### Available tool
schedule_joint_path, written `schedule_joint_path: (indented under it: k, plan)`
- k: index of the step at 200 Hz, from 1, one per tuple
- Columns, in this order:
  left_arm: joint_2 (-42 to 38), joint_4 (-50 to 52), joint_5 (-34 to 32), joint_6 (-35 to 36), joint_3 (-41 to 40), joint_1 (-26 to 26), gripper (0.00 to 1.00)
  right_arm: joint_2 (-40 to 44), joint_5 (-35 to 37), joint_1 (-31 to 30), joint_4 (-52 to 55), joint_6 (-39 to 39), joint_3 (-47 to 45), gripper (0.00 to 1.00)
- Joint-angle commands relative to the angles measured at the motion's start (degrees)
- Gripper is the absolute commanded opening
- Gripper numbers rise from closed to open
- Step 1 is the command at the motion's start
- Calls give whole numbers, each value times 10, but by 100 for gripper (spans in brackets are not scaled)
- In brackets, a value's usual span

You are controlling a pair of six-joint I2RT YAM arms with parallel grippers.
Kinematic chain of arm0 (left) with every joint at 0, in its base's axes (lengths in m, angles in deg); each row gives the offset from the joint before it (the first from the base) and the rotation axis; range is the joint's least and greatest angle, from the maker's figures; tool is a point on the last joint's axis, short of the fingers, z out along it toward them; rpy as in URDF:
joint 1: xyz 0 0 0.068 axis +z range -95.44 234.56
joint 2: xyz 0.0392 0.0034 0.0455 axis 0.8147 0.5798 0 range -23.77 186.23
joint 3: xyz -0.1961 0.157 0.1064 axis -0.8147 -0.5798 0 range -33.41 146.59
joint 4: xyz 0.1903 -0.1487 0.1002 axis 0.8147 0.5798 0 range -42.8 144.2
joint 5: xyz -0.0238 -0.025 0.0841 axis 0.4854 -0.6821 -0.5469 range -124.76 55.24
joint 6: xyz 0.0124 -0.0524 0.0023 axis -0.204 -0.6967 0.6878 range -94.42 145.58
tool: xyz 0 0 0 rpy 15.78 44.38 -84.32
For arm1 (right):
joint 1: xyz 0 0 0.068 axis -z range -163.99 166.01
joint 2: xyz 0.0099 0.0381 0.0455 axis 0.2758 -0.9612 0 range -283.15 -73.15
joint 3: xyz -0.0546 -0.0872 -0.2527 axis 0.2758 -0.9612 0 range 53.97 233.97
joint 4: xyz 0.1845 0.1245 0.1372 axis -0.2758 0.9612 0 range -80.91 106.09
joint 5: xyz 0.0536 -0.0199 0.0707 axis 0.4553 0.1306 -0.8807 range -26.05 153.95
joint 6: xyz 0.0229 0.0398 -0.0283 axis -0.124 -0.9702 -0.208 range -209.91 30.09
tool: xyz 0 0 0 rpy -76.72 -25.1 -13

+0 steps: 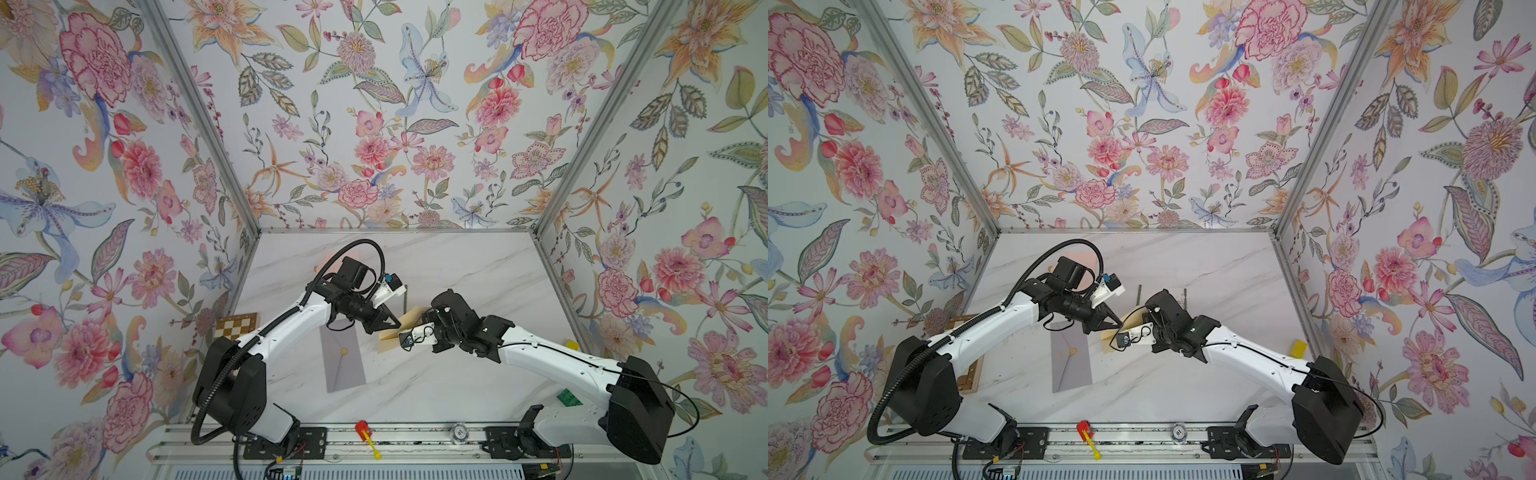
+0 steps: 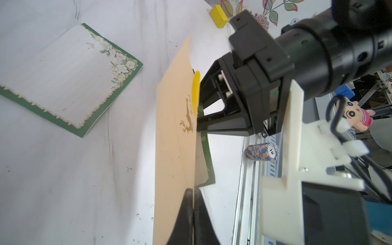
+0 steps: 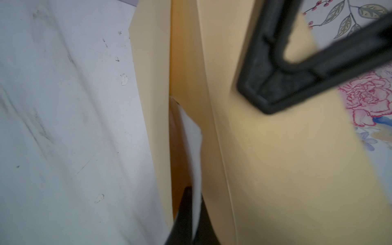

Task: Fold the letter paper in half and place it into the envelope
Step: Place the letter paper in the envelope.

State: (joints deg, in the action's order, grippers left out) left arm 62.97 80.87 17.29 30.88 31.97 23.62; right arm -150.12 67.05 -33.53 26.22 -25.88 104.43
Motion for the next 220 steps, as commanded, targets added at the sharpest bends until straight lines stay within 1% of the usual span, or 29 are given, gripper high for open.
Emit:
schedule_joint_path:
  k: [1,61,78,91,117,160,174,194,220]
  plan:
    - [2,4,-1,-4,0,-7,0,-17,29,-12,27,8,6,0]
    - [5,3,-1,-5,-1,-9,0,-27,46,-27,27,4,10,0]
    - [6,2,-3,-6,-2,-11,0,-24,35,-28,26,-4,14,7]
    - [4,0,-3,-6,-3,-13,0,-21,28,-27,21,-10,15,17]
    - [1,-2,-3,-7,-5,-14,0,-13,22,-27,-4,-13,2,33]
    - [-4,-14,-8,-12,-13,-14,0,16,11,-26,-7,-32,-4,38]
    - [-11,-31,-14,-21,-24,-13,0,34,3,-26,-5,-40,-9,42]
    - [-25,-73,-27,-46,-51,-13,0,67,-11,-24,7,-61,-13,46]
    - [-57,-158,-28,-97,-111,-14,0,110,-60,-13,35,-107,-14,50]
